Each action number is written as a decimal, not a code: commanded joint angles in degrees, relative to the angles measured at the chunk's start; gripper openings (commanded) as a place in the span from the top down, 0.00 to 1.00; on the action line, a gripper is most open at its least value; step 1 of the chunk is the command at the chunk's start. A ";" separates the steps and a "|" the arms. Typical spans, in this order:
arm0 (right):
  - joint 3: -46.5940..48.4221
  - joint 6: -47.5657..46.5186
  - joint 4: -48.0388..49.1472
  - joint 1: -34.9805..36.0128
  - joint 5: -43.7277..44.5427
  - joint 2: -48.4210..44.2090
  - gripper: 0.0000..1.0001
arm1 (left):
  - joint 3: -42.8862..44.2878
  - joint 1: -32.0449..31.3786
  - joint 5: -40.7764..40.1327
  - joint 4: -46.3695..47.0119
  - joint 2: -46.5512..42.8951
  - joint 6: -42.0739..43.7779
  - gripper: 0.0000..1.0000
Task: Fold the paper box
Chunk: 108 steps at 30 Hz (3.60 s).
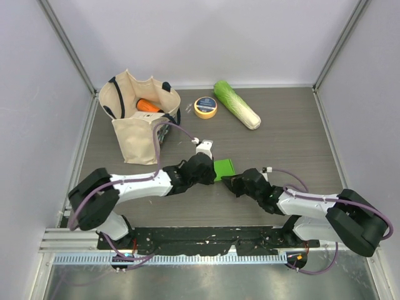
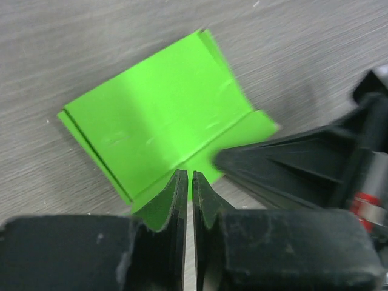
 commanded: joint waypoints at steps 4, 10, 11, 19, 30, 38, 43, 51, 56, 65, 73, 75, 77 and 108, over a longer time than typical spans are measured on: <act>-1.55 -3.48 -2.76 0.17 4.77 -3.14 0.89 | -2.69 1.18 5.10 6.82 8.02 -2.55 0.91; 1.87 -31.64 -9.96 -0.36 2.94 -10.94 0.60 | -5.96 1.70 4.13 9.64 11.53 -3.43 0.91; 2.22 -37.27 -10.49 -0.62 0.14 -12.97 0.55 | -6.13 1.70 4.22 9.64 11.54 -3.26 0.91; 20.05 -81.07 -29.22 -20.62 -27.56 -6.96 0.43 | -6.04 1.79 4.84 8.50 10.04 -1.76 0.91; 22.44 -83.56 -12.26 -28.22 -43.40 13.02 0.46 | -4.37 1.96 5.98 5.87 9.87 -0.71 0.92; 18.40 -84.17 -9.61 -28.22 -32.52 14.00 0.50 | -3.93 2.32 6.50 5.34 9.87 0.08 0.92; 20.77 -85.92 -15.33 -28.22 -29.77 9.96 0.50 | -3.85 2.49 6.85 5.51 10.48 0.00 0.92; 19.99 -85.84 -13.24 -28.22 -31.60 13.46 0.48 | -2.62 2.76 7.91 5.51 11.80 0.08 0.92; 18.14 -84.44 -8.13 -27.96 -33.90 15.93 0.55 | -2.44 3.02 8.09 4.55 10.75 0.35 0.91; 17.52 -83.29 -8.64 -27.87 -30.91 18.39 0.88 | 0.72 4.07 9.76 0.60 7.50 -0.18 0.69; 18.13 -83.64 -8.83 -27.96 -31.35 19.44 0.92 | 2.66 10.48 12.29 -12.04 -1.81 -3.25 0.25; 18.22 -83.73 -8.74 -27.96 -31.35 19.62 0.93 | 2.31 13.81 13.79 -14.25 -2.44 -5.61 0.24; 18.40 -83.99 -9.09 -27.96 -31.09 19.71 0.95 | 1.35 15.84 17.48 -15.49 -2.61 -7.38 0.23; 19.28 -82.59 -9.79 -32.44 -34.25 24.45 0.99 | 2.84 19.98 23.20 1.91 13.82 -24.87 0.40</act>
